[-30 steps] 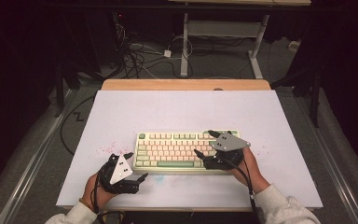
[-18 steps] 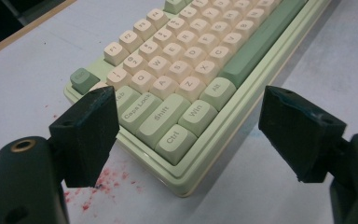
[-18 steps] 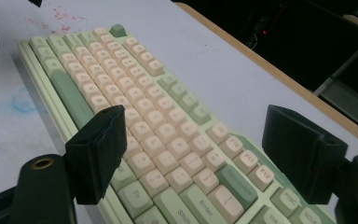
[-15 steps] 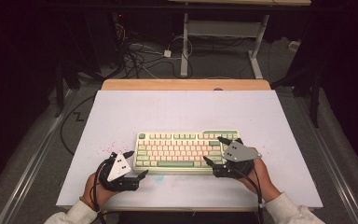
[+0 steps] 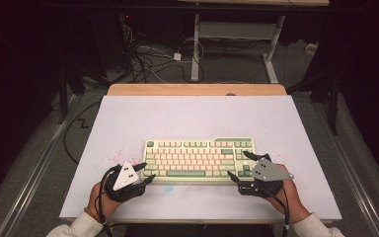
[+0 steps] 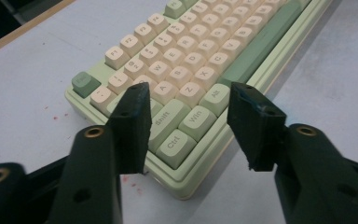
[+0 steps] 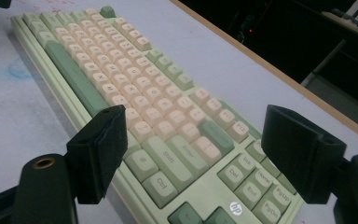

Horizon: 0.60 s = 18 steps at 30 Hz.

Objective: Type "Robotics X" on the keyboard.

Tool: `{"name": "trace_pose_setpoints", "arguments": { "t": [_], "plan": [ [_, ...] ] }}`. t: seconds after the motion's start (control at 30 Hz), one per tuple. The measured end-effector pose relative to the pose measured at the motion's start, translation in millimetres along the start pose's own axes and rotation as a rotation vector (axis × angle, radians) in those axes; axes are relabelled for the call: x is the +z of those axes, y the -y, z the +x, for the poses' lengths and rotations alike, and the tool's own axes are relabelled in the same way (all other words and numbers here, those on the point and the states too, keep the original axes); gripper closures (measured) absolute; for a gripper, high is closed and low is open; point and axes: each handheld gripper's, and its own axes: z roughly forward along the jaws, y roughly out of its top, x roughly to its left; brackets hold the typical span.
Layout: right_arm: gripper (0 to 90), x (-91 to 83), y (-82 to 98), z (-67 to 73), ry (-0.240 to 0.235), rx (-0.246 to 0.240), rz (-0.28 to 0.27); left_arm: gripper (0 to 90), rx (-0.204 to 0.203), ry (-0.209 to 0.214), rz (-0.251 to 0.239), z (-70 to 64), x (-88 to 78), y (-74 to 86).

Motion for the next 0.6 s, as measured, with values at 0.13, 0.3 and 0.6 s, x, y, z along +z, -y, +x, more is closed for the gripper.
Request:
{"name": "trace_pose_setpoints", "arguments": {
  "t": [0.13, 0.3, 0.6],
  "plan": [
    [23.3, -4.6, 4.2, 0.0, 0.015, -0.012, 0.005, 68.6, 0.004, 0.007, 0.016, 0.6, -0.4, -2.1],
    [23.4, -9.2, 8.4, 0.6, 0.025, -0.011, 0.016, 82.9, -0.013, 0.033, 0.049, 1.8, 0.4, -5.4],
    [23.4, -18.0, 18.4, 2.6, 0.032, -0.002, 0.040, 87.7, -0.031, 0.080, 0.079, 2.3, 10.0, -21.4]
  ]
}}
